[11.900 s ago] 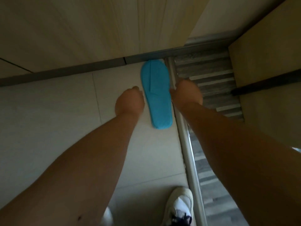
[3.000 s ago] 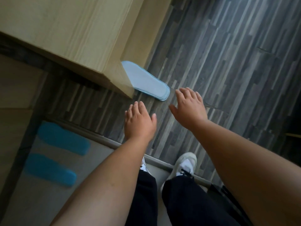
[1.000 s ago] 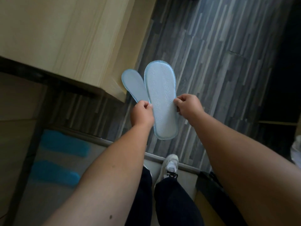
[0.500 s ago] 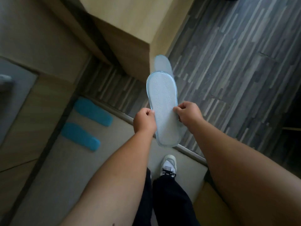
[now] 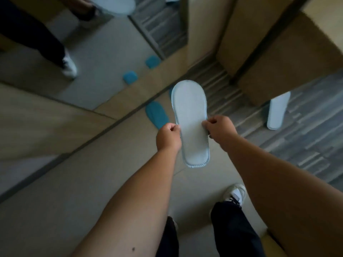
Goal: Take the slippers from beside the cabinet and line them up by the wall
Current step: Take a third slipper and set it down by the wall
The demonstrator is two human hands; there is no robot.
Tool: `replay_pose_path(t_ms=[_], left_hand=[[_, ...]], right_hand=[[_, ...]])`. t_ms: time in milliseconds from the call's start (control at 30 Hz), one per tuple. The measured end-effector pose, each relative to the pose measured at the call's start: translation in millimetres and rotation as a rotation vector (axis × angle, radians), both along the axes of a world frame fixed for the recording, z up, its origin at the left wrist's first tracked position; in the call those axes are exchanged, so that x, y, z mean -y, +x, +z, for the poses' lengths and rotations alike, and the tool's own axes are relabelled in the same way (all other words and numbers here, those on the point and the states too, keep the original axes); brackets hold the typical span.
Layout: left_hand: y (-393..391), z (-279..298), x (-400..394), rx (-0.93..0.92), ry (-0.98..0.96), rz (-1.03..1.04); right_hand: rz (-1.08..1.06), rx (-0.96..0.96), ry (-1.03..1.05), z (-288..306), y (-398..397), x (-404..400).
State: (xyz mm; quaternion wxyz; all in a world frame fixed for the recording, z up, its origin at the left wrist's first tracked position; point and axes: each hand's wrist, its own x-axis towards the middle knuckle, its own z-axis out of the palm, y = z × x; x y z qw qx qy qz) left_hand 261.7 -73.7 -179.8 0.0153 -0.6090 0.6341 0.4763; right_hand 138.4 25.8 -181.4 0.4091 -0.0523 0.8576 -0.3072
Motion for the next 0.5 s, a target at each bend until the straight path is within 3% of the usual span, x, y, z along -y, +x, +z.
replay_pose_path(t_ms=[267, 500], left_hand=[[188.3, -5.0, 101.1, -0.016, -0.012, 0.254], [298.6, -19.5, 141.1, 0.052, -0.059, 0.402]], right_hand=[[0.237, 0.022, -0.030, -1.0, 167.0, 140.6], [0.417, 0.054, -0.041, -16.6, 269.3, 201.6]])
